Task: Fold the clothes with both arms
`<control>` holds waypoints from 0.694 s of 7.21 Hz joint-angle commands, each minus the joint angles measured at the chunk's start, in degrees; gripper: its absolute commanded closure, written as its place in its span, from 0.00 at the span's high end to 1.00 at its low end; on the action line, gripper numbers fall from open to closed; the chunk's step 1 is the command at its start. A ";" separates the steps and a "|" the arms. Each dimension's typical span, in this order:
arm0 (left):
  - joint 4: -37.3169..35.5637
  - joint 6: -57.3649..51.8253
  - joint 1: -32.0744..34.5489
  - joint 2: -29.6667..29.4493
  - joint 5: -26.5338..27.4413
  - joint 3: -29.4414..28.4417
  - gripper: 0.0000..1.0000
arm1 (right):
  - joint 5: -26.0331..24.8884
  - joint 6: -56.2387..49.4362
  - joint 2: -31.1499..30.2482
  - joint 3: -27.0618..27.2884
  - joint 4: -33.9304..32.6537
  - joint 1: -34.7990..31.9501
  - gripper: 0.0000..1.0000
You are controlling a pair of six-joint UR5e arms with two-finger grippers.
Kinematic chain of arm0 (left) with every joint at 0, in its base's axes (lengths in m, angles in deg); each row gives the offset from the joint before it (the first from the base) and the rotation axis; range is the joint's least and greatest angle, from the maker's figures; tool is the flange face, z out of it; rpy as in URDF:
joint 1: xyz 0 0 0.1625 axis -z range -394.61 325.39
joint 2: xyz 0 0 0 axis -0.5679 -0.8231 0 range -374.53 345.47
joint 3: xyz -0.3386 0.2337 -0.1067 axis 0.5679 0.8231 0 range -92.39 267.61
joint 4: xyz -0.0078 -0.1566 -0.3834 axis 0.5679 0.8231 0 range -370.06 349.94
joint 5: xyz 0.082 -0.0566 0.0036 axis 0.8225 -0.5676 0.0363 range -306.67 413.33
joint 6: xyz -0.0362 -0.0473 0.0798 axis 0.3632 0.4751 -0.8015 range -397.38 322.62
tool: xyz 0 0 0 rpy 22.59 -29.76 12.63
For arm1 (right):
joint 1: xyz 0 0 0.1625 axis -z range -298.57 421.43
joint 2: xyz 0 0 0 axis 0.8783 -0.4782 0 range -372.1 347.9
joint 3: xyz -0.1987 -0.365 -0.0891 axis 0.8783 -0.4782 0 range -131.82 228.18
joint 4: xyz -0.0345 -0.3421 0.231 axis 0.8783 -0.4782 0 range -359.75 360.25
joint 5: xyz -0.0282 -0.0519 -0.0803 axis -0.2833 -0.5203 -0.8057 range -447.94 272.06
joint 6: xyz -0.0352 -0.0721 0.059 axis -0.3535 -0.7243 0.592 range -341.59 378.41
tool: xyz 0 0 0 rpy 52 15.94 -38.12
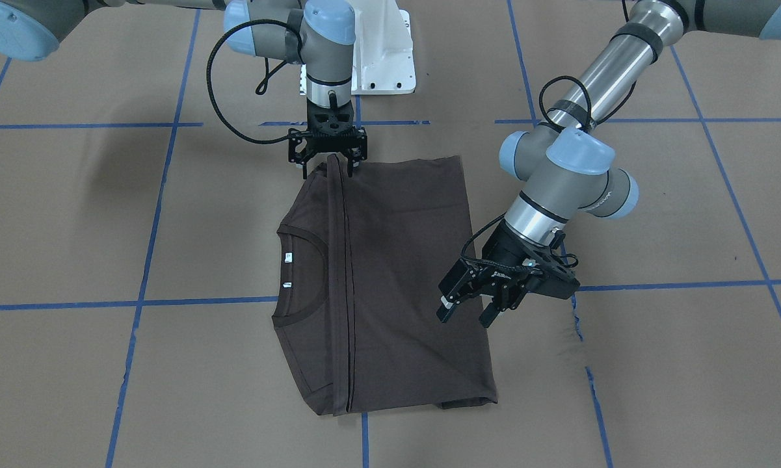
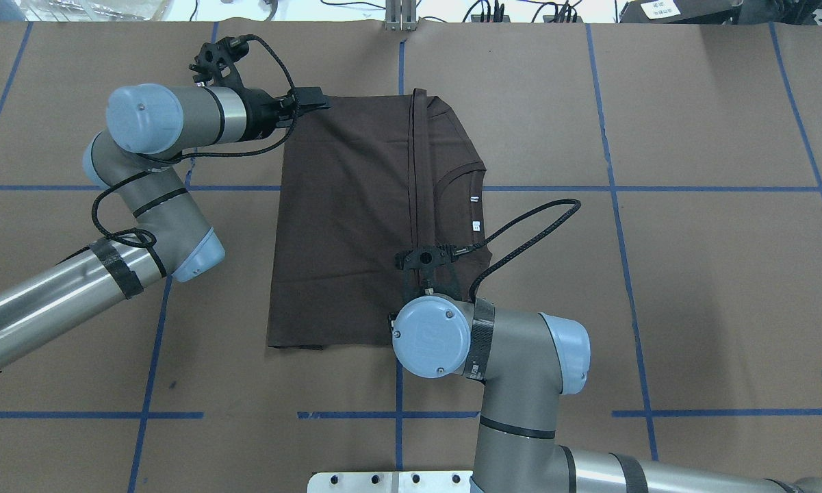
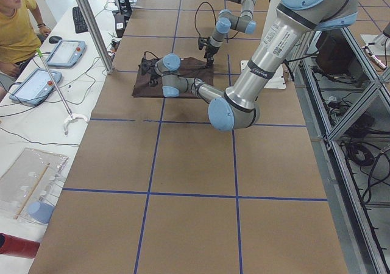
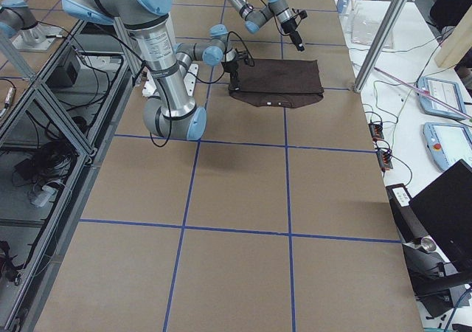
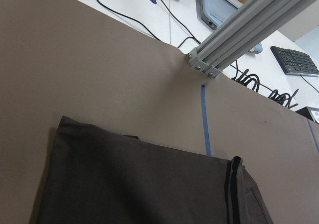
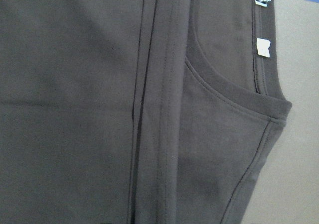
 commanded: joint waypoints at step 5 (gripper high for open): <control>-0.01 0.05 0.09 -0.06 0.01 0.00 0.99 | 0.34 -0.17 -0.71 -0.34 -0.45 1.27 0.97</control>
